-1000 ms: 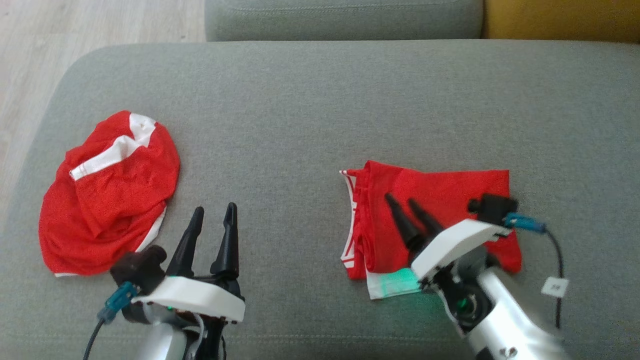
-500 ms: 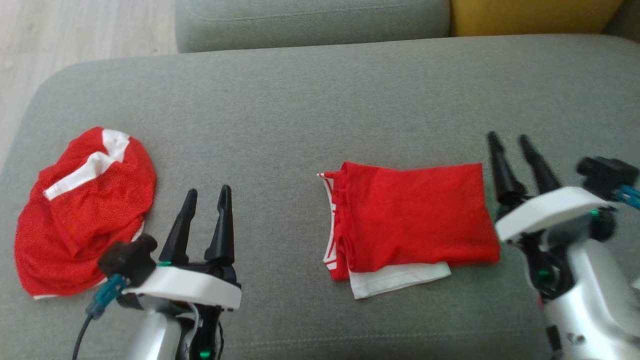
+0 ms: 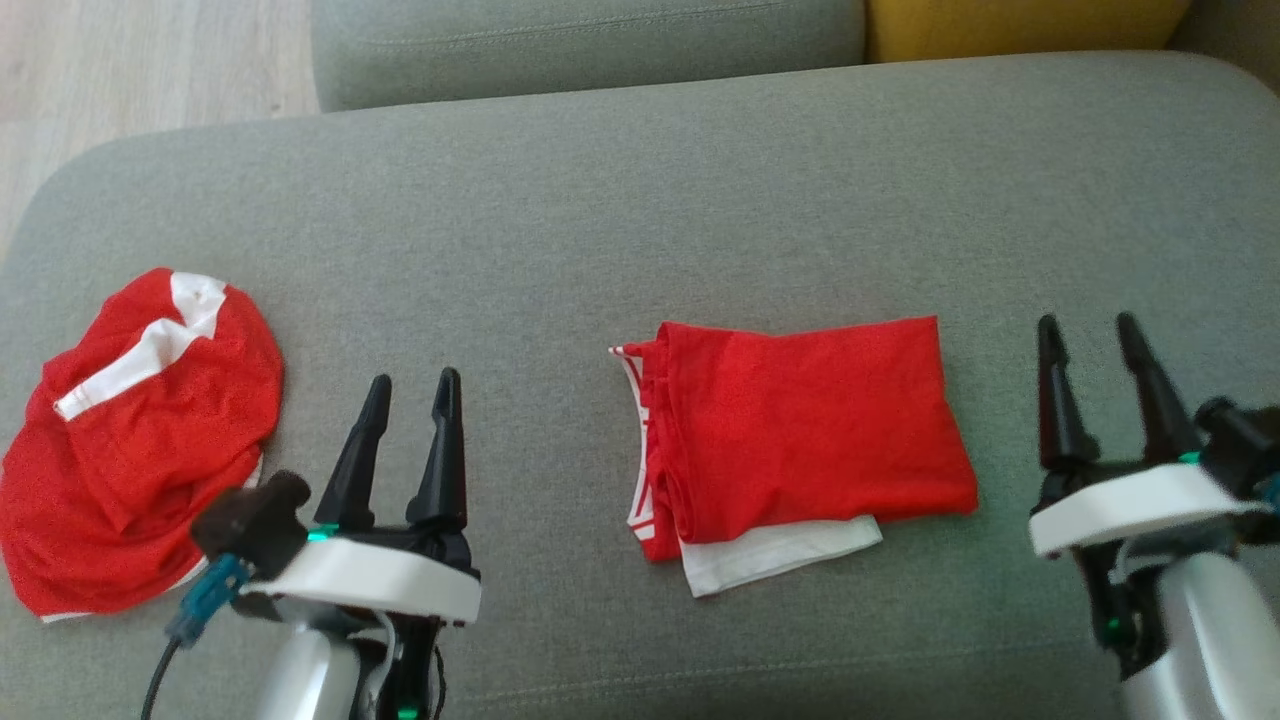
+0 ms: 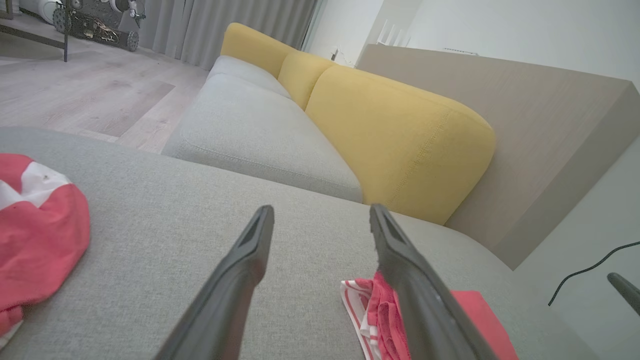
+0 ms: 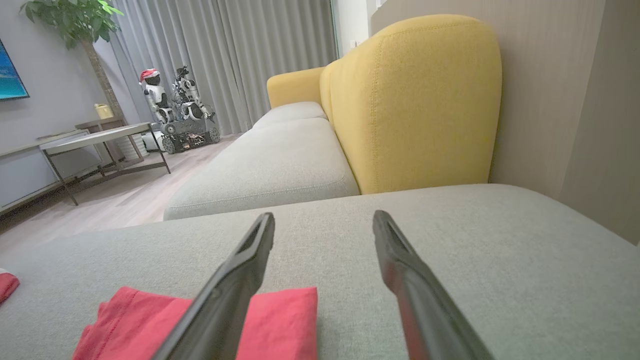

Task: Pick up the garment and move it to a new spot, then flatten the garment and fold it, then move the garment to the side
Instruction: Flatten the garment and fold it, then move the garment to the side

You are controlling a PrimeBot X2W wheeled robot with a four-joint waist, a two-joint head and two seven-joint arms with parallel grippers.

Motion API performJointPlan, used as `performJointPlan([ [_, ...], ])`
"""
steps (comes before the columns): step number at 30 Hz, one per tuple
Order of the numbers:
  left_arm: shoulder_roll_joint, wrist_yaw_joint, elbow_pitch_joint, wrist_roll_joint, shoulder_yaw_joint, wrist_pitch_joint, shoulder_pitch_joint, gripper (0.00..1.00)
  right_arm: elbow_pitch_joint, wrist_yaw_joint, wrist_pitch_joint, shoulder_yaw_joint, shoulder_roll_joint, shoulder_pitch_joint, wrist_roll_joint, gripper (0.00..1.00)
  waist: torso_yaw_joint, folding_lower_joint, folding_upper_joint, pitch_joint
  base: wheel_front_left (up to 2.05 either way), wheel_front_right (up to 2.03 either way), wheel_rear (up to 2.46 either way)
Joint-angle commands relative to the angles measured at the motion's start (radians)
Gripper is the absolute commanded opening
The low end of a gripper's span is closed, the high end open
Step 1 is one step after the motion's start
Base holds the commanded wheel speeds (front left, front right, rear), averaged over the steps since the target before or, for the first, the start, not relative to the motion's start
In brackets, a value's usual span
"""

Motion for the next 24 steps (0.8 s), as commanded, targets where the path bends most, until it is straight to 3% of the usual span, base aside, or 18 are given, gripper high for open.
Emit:
performJointPlan([
  [1, 0.002, 0.001, -0.043, -0.001, 0.036, -0.012, -0.016, 1.0, -0.026, 0.007, -0.018, 0.017, 0.008, -0.008, -0.007, 1.0, -0.003, 0.0, 0.0, 0.0, 0.0, 0.0, 0.0],
  [12, 0.002, -0.002, -0.051, 0.009, 0.045, -0.012, -0.008, 1.0, 0.029, 0.007, -0.025, 0.009, 0.046, -0.004, -0.019, 1.0, -0.003, 0.0, 0.0, 0.036, 0.0, 0.0, 0.0],
  [24, 0.002, -0.015, -0.031, 0.011, 0.029, -0.012, -0.056, 1.0, 0.239, 0.007, 0.026, 0.043, 0.05, -0.115, 0.024, 1.0, 0.048, 0.0, 0.0, 0.123, 0.0, 0.0, 0.0],
])
